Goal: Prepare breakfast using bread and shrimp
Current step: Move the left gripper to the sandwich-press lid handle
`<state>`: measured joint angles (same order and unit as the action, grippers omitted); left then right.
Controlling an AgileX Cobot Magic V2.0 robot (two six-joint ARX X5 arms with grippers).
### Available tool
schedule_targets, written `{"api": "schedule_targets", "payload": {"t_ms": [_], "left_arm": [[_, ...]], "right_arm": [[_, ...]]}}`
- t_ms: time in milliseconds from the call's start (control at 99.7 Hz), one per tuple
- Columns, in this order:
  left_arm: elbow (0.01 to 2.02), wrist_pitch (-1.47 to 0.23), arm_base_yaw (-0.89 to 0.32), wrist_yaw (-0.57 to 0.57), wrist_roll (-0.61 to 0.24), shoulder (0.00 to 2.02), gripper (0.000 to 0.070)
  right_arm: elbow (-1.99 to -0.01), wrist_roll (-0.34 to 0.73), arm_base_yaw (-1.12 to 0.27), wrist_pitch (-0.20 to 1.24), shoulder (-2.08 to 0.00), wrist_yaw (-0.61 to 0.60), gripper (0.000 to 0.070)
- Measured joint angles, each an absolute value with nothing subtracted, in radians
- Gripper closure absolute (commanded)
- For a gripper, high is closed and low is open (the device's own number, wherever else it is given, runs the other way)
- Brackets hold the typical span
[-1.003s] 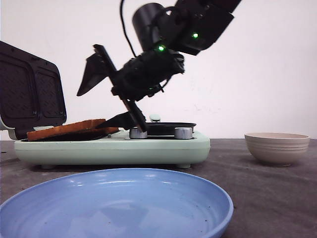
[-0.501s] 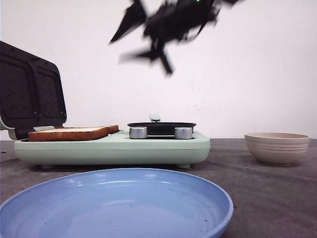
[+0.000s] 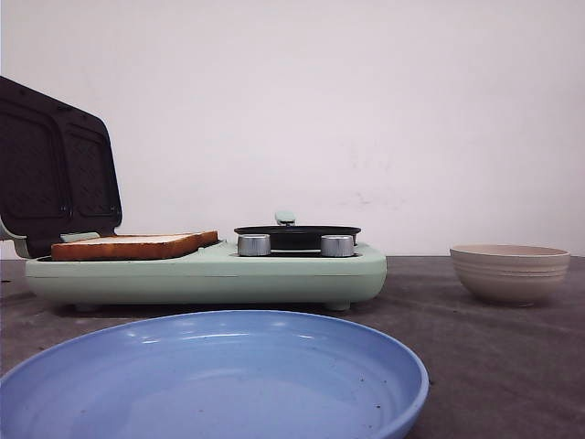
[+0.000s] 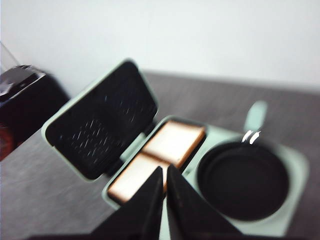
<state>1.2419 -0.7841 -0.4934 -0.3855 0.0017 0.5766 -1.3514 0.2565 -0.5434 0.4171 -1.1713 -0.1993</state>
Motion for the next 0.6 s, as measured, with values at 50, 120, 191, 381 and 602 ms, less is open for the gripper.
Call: {"api": "schedule_targets", "payload": {"t_ms": [50, 120, 191, 381, 602], "left_arm": [[1.214, -0.776, -0.493, -0.415, 0.002, 0.562, 0.0697], [1.166, -0.762, -0.493, -0.438, 0.002, 0.54, 0.0697], [1.111, -0.746, -0.493, -0.466, 0.001, 0.529, 0.0697], [1.031, -0.564, -0.464, -0.619, -0.029, 0.54, 0.0697], [1.037, -0.27, -0.367, -0.648, -0.022, 0.573, 0.0697]], "right_arm": [[-1.316, 0.214, -0.545, 0.411, -1.098, -0.179, 0.0697], [-1.253, 0.17, -0.545, 0.393, -0.993, -0.16, 0.0697], [-1.182, 0.136, -0.545, 0.382, -0.892, -0.157, 0.0697], [-1.007, 0.109, -0.543, 0.389, -0.667, -0.153, 0.0697], [-0.927, 0.161, -0.543, 0.402, -0.538, -0.154, 0.0697]]}}
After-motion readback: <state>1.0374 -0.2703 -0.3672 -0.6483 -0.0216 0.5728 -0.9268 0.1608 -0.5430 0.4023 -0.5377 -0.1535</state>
